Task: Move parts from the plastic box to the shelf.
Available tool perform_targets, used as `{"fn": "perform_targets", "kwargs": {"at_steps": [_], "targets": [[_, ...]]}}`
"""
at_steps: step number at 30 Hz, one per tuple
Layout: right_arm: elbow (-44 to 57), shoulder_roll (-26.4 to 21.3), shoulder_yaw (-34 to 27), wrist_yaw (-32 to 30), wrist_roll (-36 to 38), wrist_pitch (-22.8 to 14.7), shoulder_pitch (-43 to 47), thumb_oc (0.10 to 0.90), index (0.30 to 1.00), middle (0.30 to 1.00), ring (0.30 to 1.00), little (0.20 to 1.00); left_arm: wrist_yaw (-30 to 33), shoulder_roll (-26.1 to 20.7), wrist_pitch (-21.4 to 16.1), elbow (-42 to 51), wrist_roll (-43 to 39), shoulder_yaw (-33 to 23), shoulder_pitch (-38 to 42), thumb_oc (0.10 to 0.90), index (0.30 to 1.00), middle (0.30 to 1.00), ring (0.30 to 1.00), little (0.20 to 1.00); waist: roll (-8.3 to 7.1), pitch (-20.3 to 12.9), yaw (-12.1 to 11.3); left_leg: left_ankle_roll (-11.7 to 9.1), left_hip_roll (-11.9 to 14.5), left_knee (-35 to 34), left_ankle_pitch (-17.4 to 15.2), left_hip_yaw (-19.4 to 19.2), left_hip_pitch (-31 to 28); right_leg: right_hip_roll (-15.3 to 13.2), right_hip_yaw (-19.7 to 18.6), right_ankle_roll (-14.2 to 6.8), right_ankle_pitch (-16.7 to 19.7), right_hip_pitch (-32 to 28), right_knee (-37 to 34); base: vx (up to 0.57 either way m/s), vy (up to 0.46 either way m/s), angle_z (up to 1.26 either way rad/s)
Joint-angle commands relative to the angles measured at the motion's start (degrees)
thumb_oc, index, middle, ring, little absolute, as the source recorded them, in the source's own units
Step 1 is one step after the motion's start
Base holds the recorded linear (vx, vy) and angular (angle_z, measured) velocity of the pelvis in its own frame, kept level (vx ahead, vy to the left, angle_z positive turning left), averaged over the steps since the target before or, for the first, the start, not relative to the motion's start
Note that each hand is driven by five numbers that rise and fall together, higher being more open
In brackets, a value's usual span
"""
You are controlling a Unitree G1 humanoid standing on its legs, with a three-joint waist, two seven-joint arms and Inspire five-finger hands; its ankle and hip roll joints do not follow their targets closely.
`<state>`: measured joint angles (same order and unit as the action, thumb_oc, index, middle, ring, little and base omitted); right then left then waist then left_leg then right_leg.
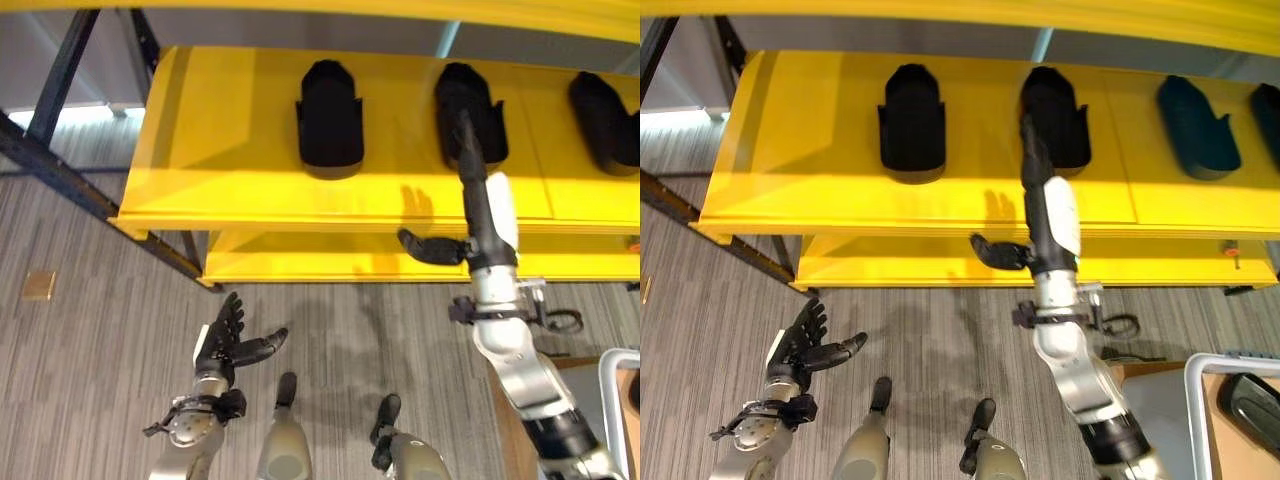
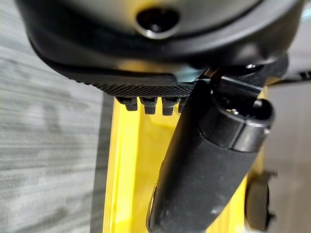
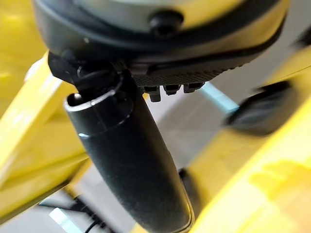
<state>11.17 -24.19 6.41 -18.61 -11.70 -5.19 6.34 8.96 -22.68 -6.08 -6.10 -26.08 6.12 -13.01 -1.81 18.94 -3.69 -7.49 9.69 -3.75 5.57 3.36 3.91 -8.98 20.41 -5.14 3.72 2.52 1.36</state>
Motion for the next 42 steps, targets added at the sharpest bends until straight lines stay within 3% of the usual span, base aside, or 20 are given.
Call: {"fn": "perform_targets", "kwargs": {"at_steps": [1, 8, 11, 13, 14, 16, 19, 21, 23, 24, 26, 28, 31, 32, 34, 37, 39, 40, 41, 42], "targets": [[4.1, -1.6, -0.7, 1.7, 7.1, -8.8, 4.7, 0.900, 1.000, 1.000, 1.000, 1.000, -1.3, -1.9, -3.5, 3.3, 3.0, -2.5, -3.9, 0.900, 1.000, 1.000, 1.000, 1.000, -1.10, -10.3, -0.3, 1.5, 3.8, -1.1, -3.1, -4.2, -3.7, -9.3, -0.6, -7.8, 2.6, -2.4, -1.2, 0.02, 0.110, -0.22], [1.5, 1.4, -0.8, 6.1, 18.9, -9.6, 0.1, 0.900, 1.000, 1.000, 1.000, 1.000, -2.0, -0.9, -4.0, 5.0, 3.6, -5.4, -6.3, 0.900, 1.000, 1.000, 1.000, 1.000, -1.86, -12.3, 0.0, 4.2, -0.2, 2.5, -8.3, -5.9, -6.9, -12.1, -5.0, -8.9, 5.2, -3.2, -2.3, 0.01, 0.141, -0.27], [2.0, 1.5, -0.3, 7.5, 18.3, -9.2, -1.3, 0.900, 1.000, 1.000, 1.000, 1.000, -2.7, -1.5, -4.1, 6.6, 4.4, -6.1, -6.3, 0.900, 1.000, 1.000, 1.000, 1.000, -2.40, -12.2, 0.4, 5.5, -2.5, 4.6, -10.6, -6.5, -7.4, -14.0, -6.5, -9.8, 7.6, -3.3, -2.1, -0.02, 0.160, -0.17], [2.1, 1.5, -0.3, 7.6, 18.3, -9.2, -1.4, 0.900, 1.000, 1.000, 1.000, 1.000, -2.7, -1.5, -4.1, 6.6, 4.4, -6.1, -6.4, 0.900, 1.000, 1.000, 1.000, 1.000, -2.48, -12.2, 0.3, 5.6, -2.6, 4.8, -10.6, -6.6, -7.4, -14.1, -6.6, -9.8, 7.6, -3.3, -2.1, -0.04, 0.125, -0.11], [2.9, 1.7, 0.3, 9.6, 18.1, -9.1, -3.2, 0.900, 1.000, 1.000, 1.000, 1.000, -3.3, -2.2, -4.4, 8.0, 5.5, -6.1, -5.6, 0.900, 1.000, 1.000, 1.000, 1.000, -3.01, -11.7, 0.8, 6.7, -4.8, 5.9, -11.8, -7.2, -7.1, -15.9, -7.7, -9.9, 11.0, -2.5, -2.0, -0.12, 0.226, -0.08], [3.4, 2.0, 1.0, 10.7, 18.2, -8.8, -4.1, 0.900, 1.000, 1.000, 1.000, 1.000, -3.2, -2.7, -4.5, 8.1, 6.4, -5.9, -4.0, 0.900, 1.000, 1.000, 1.000, 1.000, -3.51, -10.8, 1.5, 7.3, -6.1, 5.1, -11.3, -7.3, -6.4, -16.8, -9.3, -9.9, 16.1, -0.8, -2.5, -0.14, 0.182, -0.03], [3.0, 2.2, 3.0, 11.6, 18.5, -8.5, -2.3, 0.900, 1.000, 1.000, 1.000, 1.000, -2.3, -2.6, -4.6, 7.7, 6.9, -6.0, -2.5, 0.900, 1.000, 1.000, 1.000, 1.000, -3.14, -10.3, 1.0, 8.2, -7.1, 2.4, -10.2, -8.9, -6.9, -17.5, -7.8, -9.9, 19.7, 2.8, -2.7, -0.12, 0.117, -0.18], [2.8, 1.7, 4.6, 12.0, 18.3, -8.4, 0.7, 0.900, 1.000, 1.000, 1.000, 1.000, -1.7, -2.5, -4.6, 7.3, 6.7, -6.3, -0.8, 0.900, 1.000, 1.000, 1.000, 1.000, -1.56, -8.9, -1.0, 8.3, -5.9, 1.8, -9.9, -11.3, -7.9, -19.3, 1.1, -9.9, 16.3, 3.3, 1.5, -0.09, 0.101, -0.88], [1.3, 1.6, 6.3, 12.0, 18.0, -8.2, 3.9, 0.900, 1.000, 1.000, 1.000, 1.000, -1.6, -2.1, -4.6, 7.6, 5.7, -6.3, 0.3, 0.900, 1.000, 1.000, 1.000, 1.000, -0.38, -7.7, -2.6, 8.5, -4.7, 2.5, -11.1, -13.2, -9.1, -20.4, 9.4, -9.9, 10.3, 0.5, 7.4, -0.07, 0.054, -1.33], [0.3, 1.9, 7.0, 11.8, 18.2, -8.0, 5.1, 0.900, 1.000, 1.000, 1.000, 1.000, -1.6, -2.1, -4.6, 7.8, 5.0, -6.1, 0.5, 0.900, 1.000, 1.000, 1.000, 1.000, -0.47, -7.4, -3.0, 8.6, -4.6, 3.1, -11.2, -14.0, -9.1, -20.4, 10.2, -9.5, 9.4, 0.2, 9.3, -0.08, -0.035, -0.65], [-0.5, 2.7, 8.0, 12.5, 19.5, -7.9, 5.4, 0.900, 1.000, 1.000, 1.000, 1.000, -1.5, -2.0, -4.4, 7.8, 3.8, -5.7, 0.6, 0.900, 1.000, 1.000, 1.000, 1.000, -1.18, -7.2, -2.9, 8.2, -3.8, 3.1, -10.8, -15.5, -9.2, -18.0, 8.2, -8.8, 6.0, 0.2, 11.3, -0.04, -0.165, -0.54], [-0.1, 2.3, 8.2, 12.8, 19.1, -7.8, 6.1, 0.900, 1.000, 1.000, 1.000, 1.000, -1.5, -1.6, -4.5, 8.1, 3.3, -6.5, 0.0, 0.900, 1.000, 1.000, 1.000, 1.000, -1.35, -7.3, -3.5, 7.2, -2.9, 2.3, -10.1, -17.1, -9.6, -17.4, 9.1, -9.1, 6.0, 0.0, 8.4, 0.02, -0.217, -0.51], [-0.2, 1.3, 8.1, 12.7, 19.4, -7.9, 6.6, 0.900, 1.000, 1.000, 1.000, 1.000, -1.7, -0.9, -4.9, 8.0, 2.4, -6.3, -0.2, 0.900, 1.000, 1.000, 1.000, 1.000, -1.69, -8.0, -2.4, 4.6, 1.1, 1.3, -7.9, -18.5, -10.1, -14.4, 8.3, -8.6, 3.8, -0.3, 6.8, 0.06, -0.287, -0.44], [-0.2, 1.3, 8.2, 12.7, 19.5, -7.9, 6.6, 0.900, 1.000, 1.000, 1.000, 1.000, -1.8, -0.8, -4.9, 8.0, 2.4, -6.3, -0.2, 0.900, 1.000, 1.000, 1.000, 1.000, -1.54, -8.0, -2.4, 4.5, 1.3, 1.2, -7.8, -18.5, -10.2, -14.2, 8.3, -8.5, 3.8, -0.4, 6.7, 0.07, -0.325, -0.36], [0.4, 0.2, 7.0, 12.2, 21.2, -8.8, 5.6, 0.900, 1.000, 1.000, 1.000, 1.000, -1.4, -0.5, -5.5, 7.6, 1.5, -5.8, 1.6, 0.900, 1.000, 1.000, 1.000, 1.000, -0.75, -8.4, -0.2, 1.1, 6.7, 0.1, -4.0, -20.4, -9.3, -10.0, 8.5, -7.1, 1.5, 0.2, 5.1, 0.05, -0.419, -0.31], [1.1, -0.9, 5.8, 11.5, 21.9, -9.3, 3.3, 0.900, 1.000, 1.000, 1.000, 1.000, -1.5, 0.5, -5.6, 7.2, 1.3, -4.7, 3.0, 0.900, 1.000, 1.000, 1.000, 1.000, 0.54, -8.6, 2.2, -1.7, 11.8, 1.3, -0.1, -22.5, -8.3, -5.7, 8.7, -5.0, -0.8, 0.3, 3.8, 0.08, -0.336, -0.29], [2.1, -1.9, 4.6, 11.5, 22.5, -10.0, 1.6, 0.900, 1.000, 1.000, 1.000, 1.000, -1.6, 0.9, -5.7, 7.2, 1.4, -4.3, 3.5, 0.900, 1.000, 1.000, 1.000, 1.000, 1.28, -8.2, 3.3, -3.1, 14.1, 4.2, 3.1, -22.9, -7.1, -3.2, 8.0, -3.4, -2.3, 0.1, 2.9, 0.08, -0.258, -0.25], [2.2, -2.0, 4.5, 11.6, 22.5, -10.0, 1.5, 0.900, 1.000, 1.000, 1.000, 1.000, -1.6, 1.0, -5.7, 7.2, 1.4, -4.2, 3.5, 0.900, 1.000, 1.000, 1.000, 1.000, 1.49, -8.3, 3.2, -3.3, 14.5, 4.4, 3.1, -22.7, -7.0, -2.9, 8.0, -3.2, -2.4, 0.1, 2.8, 0.11, -0.347, -0.25], [3.1, -2.4, 2.5, 11.0, 23.9, -10.8, -1.5, 0.900, 1.000, 1.000, 1.000, 1.000, -1.8, 1.5, -5.5, 6.5, 1.4, -3.0, 4.6, 0.900, 1.000, 1.000, 1.000, 1.000, 1.73, -7.5, 4.8, -3.9, 16.8, 9.1, 6.2, -24.0, -5.4, -0.4, 7.8, -0.8, -4.3, -0.5, 2.4, 0.07, -0.238, -0.31], [3.2, -2.5, 2.3, 11.1, 24.0, -10.8, -1.7, 0.900, 1.000, 1.000, 1.000, 1.000, -1.8, 1.5, -5.6, 6.4, 1.4, -2.8, 4.7, 0.900, 1.000, 1.000, 1.000, 1.000, 1.86, -7.5, 4.7, -4.1, 17.1, 9.4, 6.2, -23.8, -5.2, -0.3, 7.9, -0.7, -4.5, -0.5, 2.4, 0.12, -0.390, -0.03]]}}
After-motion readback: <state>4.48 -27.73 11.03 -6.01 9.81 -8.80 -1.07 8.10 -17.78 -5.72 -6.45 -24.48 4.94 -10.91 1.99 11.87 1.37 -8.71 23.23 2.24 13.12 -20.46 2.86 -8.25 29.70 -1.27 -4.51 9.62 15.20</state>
